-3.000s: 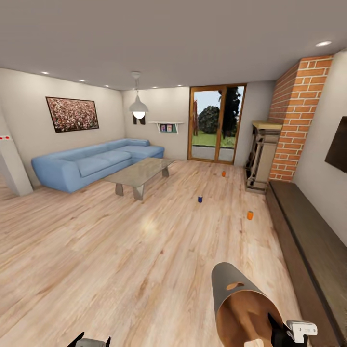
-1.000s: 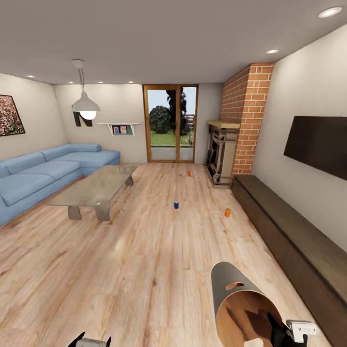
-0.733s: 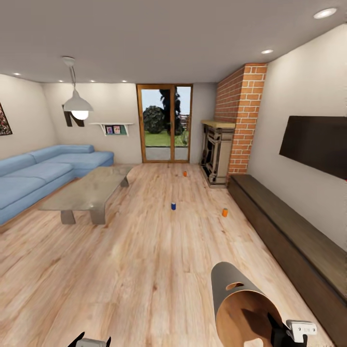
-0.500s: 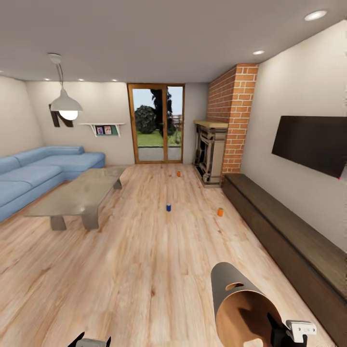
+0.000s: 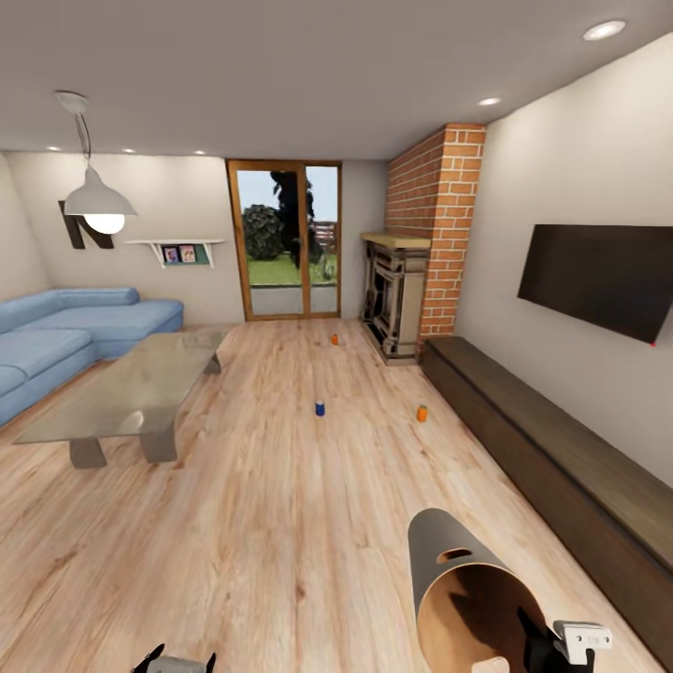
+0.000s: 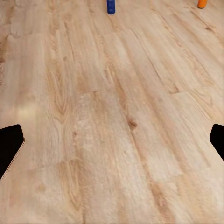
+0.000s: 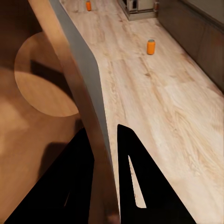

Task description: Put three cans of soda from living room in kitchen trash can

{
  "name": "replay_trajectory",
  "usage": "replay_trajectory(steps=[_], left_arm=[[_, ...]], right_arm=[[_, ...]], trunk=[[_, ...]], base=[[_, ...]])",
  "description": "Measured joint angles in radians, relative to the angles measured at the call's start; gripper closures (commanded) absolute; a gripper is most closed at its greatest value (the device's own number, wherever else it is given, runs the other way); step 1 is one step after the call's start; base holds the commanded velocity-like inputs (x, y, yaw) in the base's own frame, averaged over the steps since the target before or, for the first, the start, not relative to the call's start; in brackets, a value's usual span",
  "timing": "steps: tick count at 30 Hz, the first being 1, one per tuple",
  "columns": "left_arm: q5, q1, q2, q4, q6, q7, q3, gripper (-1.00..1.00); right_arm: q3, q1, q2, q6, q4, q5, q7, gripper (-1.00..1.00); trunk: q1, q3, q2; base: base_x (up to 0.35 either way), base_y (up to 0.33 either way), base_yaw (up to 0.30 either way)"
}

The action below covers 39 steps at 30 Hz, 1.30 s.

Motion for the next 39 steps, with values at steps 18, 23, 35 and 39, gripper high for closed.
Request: replay_trajectory(steps=[18, 23, 35, 39], left_arm=[[0.000, -0.002, -0.003, 0.030, 0.003, 0.000, -0.005, -1.00], [0.000, -0.002, -0.003, 0.031, 0.010, 0.001, -0.004, -1.00], [-0.001, -0.011, -0.005, 0.036, 0.015, 0.002, -0.003, -1.00], [0.000, -0.012, -0.006, 0.038, 0.015, 0.002, -0.003, -1.00]], right_arm=[[0.002, 0.000, 0.012, -0.002, 0.000, 0.010, 0.003, 1.00], [0.002, 0.000, 0.012, -0.002, 0.000, 0.010, 0.003, 1.00], [0.002, 0.000, 0.012, -0.001, 0.000, 0.010, 0.003, 1.00], [0.003, 0.000, 0.012, -0.002, 0.000, 0.011, 0.004, 1.00]], trunk=[[0.000, 0.000, 0.000], [0.000, 0.000, 0.000], [0.000, 0.000, 0.000], [0.000, 0.000, 0.000]], base=[[0.222, 0.265, -0.001], [0.243, 0.246, 0.000], [0.296, 0.160, 0.000], [0.322, 0.063, 0.000]])
